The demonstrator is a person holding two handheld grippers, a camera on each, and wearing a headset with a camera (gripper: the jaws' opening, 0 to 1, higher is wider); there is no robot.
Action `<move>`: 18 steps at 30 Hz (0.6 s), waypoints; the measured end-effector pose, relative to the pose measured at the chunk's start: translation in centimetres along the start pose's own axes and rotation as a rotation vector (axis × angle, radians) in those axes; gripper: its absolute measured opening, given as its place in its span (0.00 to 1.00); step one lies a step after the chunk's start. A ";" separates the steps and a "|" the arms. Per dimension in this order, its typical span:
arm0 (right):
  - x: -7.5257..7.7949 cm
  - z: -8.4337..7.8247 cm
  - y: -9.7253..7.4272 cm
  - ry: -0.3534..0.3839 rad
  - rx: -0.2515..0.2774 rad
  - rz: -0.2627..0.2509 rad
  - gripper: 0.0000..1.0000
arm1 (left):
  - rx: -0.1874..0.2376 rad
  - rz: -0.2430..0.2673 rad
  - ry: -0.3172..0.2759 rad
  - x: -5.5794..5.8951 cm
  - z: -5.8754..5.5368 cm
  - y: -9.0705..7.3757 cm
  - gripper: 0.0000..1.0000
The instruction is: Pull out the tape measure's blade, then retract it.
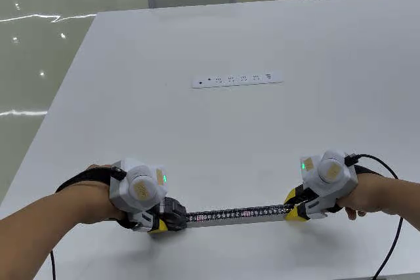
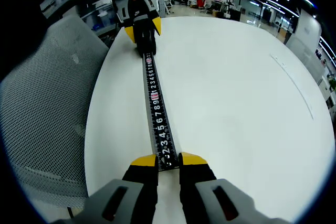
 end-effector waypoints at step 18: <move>0.0 -0.3 -0.1 0.010 0.006 -0.005 0.13 | 0.002 0.003 -0.001 0.0 0.0 0.0 0.32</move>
Point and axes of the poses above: the centre of the closed fingertips' face, and the gripper's own axes: y roughly forward along the fingers, x roughly to its right, z roughly out of its top, the point moved 8 cm from there along -y, roughly backward along the fingers, and after that the axes turned 13 degrees about -y, right-handed, at the moved point
